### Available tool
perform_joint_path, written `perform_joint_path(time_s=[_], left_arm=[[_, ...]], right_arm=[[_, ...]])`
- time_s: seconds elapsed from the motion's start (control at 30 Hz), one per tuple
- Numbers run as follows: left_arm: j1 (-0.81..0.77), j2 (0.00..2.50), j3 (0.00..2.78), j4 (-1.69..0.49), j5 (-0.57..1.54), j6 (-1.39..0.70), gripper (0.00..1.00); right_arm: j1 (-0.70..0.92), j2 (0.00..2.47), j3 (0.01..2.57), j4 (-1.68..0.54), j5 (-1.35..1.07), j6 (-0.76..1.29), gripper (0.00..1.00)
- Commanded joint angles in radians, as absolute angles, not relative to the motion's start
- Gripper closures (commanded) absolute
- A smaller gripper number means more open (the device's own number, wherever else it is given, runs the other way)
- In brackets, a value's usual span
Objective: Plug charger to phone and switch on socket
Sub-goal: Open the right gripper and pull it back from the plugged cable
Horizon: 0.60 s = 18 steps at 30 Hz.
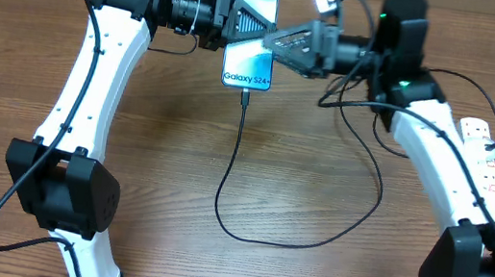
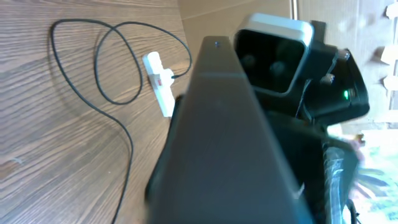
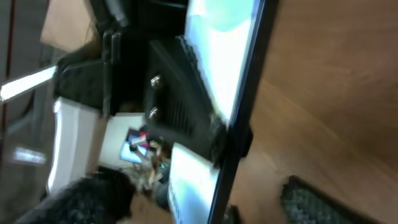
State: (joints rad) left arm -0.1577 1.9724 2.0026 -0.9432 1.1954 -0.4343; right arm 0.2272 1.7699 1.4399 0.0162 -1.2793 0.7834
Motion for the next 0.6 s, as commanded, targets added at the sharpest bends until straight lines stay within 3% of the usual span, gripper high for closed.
perform_joint_path(time_s=[0.0,0.57], left_arm=[[-0.164,1.962,2.01,-0.937,1.198,-0.415,0.96],[-0.164,1.962,2.01,-0.937,1.198,-0.431,0.96]], right_arm=[[0.164,1.743,1.466,0.009,-1.462,0.75,0.0],[0.075,1.743,1.465,-0.02,-1.505,0.751,0.0]])
